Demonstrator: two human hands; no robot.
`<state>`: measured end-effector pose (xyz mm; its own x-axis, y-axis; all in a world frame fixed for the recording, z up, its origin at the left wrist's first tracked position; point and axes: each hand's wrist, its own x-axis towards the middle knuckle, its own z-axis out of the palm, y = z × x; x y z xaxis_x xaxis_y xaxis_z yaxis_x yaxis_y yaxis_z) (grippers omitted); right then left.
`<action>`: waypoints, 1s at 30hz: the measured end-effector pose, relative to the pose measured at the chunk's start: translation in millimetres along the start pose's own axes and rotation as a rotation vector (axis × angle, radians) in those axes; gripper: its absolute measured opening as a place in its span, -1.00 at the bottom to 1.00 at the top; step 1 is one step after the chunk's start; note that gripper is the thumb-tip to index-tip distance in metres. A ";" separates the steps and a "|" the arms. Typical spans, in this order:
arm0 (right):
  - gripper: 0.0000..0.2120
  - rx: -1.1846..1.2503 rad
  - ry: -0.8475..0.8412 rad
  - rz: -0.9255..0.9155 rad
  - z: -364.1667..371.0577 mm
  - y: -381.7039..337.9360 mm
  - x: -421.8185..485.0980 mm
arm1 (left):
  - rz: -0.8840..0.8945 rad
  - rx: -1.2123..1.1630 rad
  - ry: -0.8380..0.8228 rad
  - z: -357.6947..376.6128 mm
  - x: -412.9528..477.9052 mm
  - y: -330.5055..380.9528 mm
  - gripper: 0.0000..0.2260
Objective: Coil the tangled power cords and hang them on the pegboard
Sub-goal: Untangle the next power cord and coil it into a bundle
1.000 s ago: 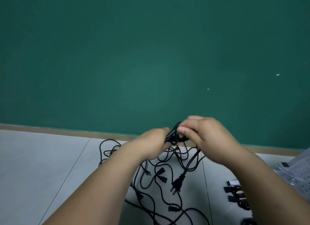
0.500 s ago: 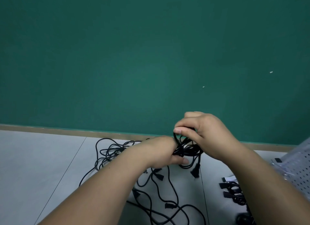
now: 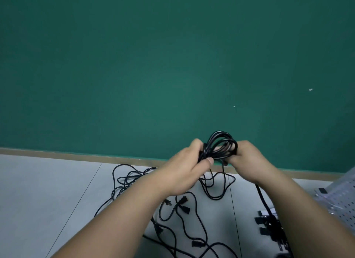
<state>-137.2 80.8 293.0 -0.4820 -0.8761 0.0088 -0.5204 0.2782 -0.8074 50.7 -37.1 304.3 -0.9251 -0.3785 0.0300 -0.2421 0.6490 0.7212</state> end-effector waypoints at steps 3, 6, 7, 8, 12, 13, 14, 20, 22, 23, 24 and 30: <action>-0.71 -0.342 -0.014 -0.014 18.0 -0.2 -0.1 | -0.050 -0.047 0.115 0.2 3.4 -14.8 -0.78; -0.66 -0.530 -0.032 -0.147 30.8 -11.6 -8.6 | -0.118 -0.066 0.181 -5.2 5.5 -28.2 -0.67; -0.68 -0.567 -0.046 -0.198 32.9 -16.3 -11.4 | -0.144 -0.066 0.188 -8.5 6.2 -31.7 -0.63; -0.69 -0.592 -0.060 -0.241 33.5 -19.9 -13.2 | -0.165 -0.057 0.187 -12.5 6.5 -33.7 -0.61; -0.76 -0.681 -0.076 -0.358 28.9 -28.1 -15.8 | -0.191 -0.022 0.151 -22.4 8.6 -38.9 -0.70; -0.79 -0.686 -0.075 -0.378 26.4 -29.2 -16.7 | -0.193 -0.008 0.133 -23.8 9.3 -40.2 -0.72; -0.80 -0.691 -0.071 -0.399 23.8 -30.1 -17.9 | -0.193 0.010 0.109 -24.8 9.8 -40.8 -0.75; -0.64 -0.706 0.010 -0.521 2.4 -37.1 -23.2 | -0.157 0.152 -0.079 -13.1 12.2 -24.3 -0.74; -0.63 -0.692 0.034 -0.559 -0.8 -35.5 -23.9 | -0.106 0.215 -0.100 -3.3 12.6 -21.5 -0.66; -0.63 -0.681 0.042 -0.575 -1.5 -33.9 -23.9 | -0.086 0.253 -0.109 0.9 13.3 -21.7 -0.62; -0.63 -0.666 0.054 -0.588 -2.2 -32.3 -23.2 | -0.074 0.292 -0.123 4.4 13.9 -21.8 -0.59; -0.66 -0.413 0.133 -0.516 -24.5 -12.7 -9.2 | 0.008 0.430 -0.168 18.2 13.4 -9.6 -0.57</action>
<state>-143.4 95.0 317.7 -0.1687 -0.8885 0.4266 -0.9212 -0.0119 -0.3890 35.3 -36.4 285.1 -0.9534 -0.2832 -0.1037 -0.3013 0.8797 0.3678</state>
